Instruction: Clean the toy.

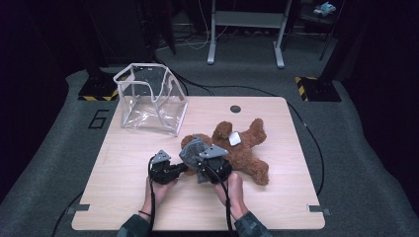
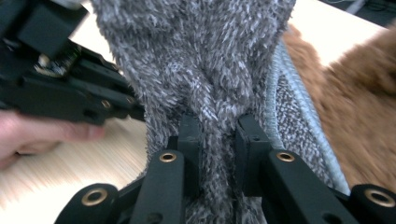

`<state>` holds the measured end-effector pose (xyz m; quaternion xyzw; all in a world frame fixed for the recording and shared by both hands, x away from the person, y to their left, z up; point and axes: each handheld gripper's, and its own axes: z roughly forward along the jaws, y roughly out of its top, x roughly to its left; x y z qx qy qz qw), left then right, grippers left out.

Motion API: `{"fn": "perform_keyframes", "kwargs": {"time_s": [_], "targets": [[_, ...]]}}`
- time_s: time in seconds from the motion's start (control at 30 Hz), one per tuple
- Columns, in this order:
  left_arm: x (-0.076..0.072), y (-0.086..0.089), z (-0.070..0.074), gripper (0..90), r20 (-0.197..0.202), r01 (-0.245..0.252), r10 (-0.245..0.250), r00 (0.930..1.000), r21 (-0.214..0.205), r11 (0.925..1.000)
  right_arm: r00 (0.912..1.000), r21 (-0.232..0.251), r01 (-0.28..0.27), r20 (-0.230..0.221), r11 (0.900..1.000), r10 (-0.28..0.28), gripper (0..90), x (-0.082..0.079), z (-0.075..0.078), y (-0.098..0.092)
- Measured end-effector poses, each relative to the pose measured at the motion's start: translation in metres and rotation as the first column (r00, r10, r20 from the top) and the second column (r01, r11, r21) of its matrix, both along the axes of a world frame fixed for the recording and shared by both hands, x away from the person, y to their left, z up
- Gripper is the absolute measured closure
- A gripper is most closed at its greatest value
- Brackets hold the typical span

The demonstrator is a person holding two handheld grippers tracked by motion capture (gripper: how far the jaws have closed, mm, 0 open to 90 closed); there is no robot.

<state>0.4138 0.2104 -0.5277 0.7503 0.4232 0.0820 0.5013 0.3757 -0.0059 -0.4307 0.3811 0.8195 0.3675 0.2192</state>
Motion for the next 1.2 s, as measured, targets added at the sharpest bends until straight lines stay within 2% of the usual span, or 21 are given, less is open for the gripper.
{"fn": "perform_keyframes", "kwargs": {"time_s": [0.07,0.17,0.2,0.23,0.33,0.37,0.43,0.5,0.53,0.63,0.73,0.77,0.8,0.83,0.87,0.9,0.93,0.97,1.13,1.17,1.2], "targets": [[0.0,0.001,0.0,83.6,-0.002,0.001,-0.001,1.0,0.001,1.0,0.9998,0.017,0.005,-0.018,0.9998,-0.004,75.4,-0.004,-0.002,-0.005],[0.0,0.0,0.0,83.6,-0.004,-0.001,0.001,1.0,-0.004,1.0,0.9998,-0.002,0.002,-0.02,1.0,-0.002,75.4,-0.005,-0.01,-0.005],[0.001,0.0,0.0,83.6,-0.004,-0.003,0.003,1.0,-0.005,1.0,0.9987,-0.019,0.003,-0.051,0.9998,-0.004,75.4,-0.003,-0.023,-0.002],[0.001,0.0,0.0,83.6,-0.004,-0.003,0.003,1.0,-0.005,1.0,0.9987,-0.019,0.003,-0.051,0.9998,-0.004,75.4,-0.003,-0.023,-0.002],[0.002,0.002,0.0,83.6,-0.005,0.005,-0.005,1.0,-0.012,0.9999,0.995,-0.064,-0.011,-0.099,0.9979,0.004,75.4,0.004,-0.049,0.005],[0.002,0.002,0.0,83.6,-0.005,0.005,-0.005,1.0,-0.012,0.9999,0.995,-0.064,-0.011,-0.099,0.9979,0.004,75.4,0.004,-0.049,0.005],[0.002,0.002,0.0,83.5,-0.01,0.005,-0.005,0.9999,-0.016,0.9999,0.9898,-0.063,-0.014,-0.143,0.9979,0.005,75.3,0.007,-0.059,0.004],[0.003,0.002,0.0,83.4,-0.003,0.0,0.0,1.0,-0.023,0.9997,0.9903,-0.05,-0.018,-0.139,0.9986,0.011,75.2,0.005,-0.053,0.002],[0.004,0.003,0.0,83.4,-0.001,-0.003,0.003,1.0,-0.025,0.9997,0.9929,-0.032,-0.018,-0.118,0.9993,0.014,75.2,0.004,-0.045,0.0],[0.004,0.002,0.0,83.4,0.001,-0.01,0.01,1.0,-0.032,0.9994,0.9997,0.026,0.009,-0.022,0.9996,-0.008,75.1,0.001,-0.011,-0.011],[0.004,0.003,0.0,83.3,0.005,-0.003,0.004,1.0,-0.021,0.9998,0.9971,0.033,0.046,0.059,0.9984,-0.048,75.1,0.014,0.019,-0.019],[0.004,0.003,0.0,83.4,0.005,-0.007,0.007,1.0,-0.02,0.9998,0.9959,0.023,0.065,0.062,0.9976,-0.066,75.1,0.02,0.021,-0.019],[0.004,0.002,0.0,83.4,0.008,-0.016,0.016,0.9998,-0.023,0.9996,0.994,-0.025,0.096,0.055,0.995,-0.095,75.1,0.03,0.021,-0.021],[0.004,0.002,0.0,83.4,0.005,-0.016,0.016,0.9999,-0.014,0.9998,0.9926,-0.039,0.118,0.034,0.9923,-0.117,75.1,0.039,0.019,-0.023],[0.004,0.002,0.0,83.5,0.005,-0.016,0.016,0.9999,-0.014,0.9998,0.9926,-0.039,0.118,0.034,0.9923,-0.117,75.1,0.039,0.019,-0.023],[0.004,0.002,0.0,83.5,-0.001,-0.019,0.019,0.9998,-0.016,0.9997,0.9911,-0.069,0.133,0.021,0.9888,-0.132,75.1,0.046,0.015,-0.027],[0.006,0.001,0.0,83.7,-0.005,-0.025,0.025,0.9997,-0.008,0.9997,0.9834,-0.115,0.181,0.03,0.9767,-0.179,75.3,0.054,0.006,-0.037],[0.006,0.0,-0.001,83.7,-0.012,-0.026,0.026,0.9996,-0.006,0.9997,0.9815,-0.105,0.191,0.016,0.9759,-0.191,75.3,0.057,0.003,-0.044],[0.006,-0.002,0.0,83.8,-0.012,-0.031,0.031,0.9994,0.018,0.9994,0.9635,-0.113,0.267,0.047,0.9569,-0.264,75.1,0.062,0.008,-0.071],[0.006,-0.002,0.0,83.7,-0.012,-0.031,0.031,0.9994,0.018,0.9994,0.9635,-0.113,0.267,0.047,0.9569,-0.264,75.1,0.062,0.008,-0.071],[0.006,-0.004,0.0,83.8,-0.014,-0.031,0.032,0.9994,0.037,0.9988,0.9577,-0.104,0.288,0.046,0.9521,-0.284,74.9,0.064,0.012,-0.078]]}}
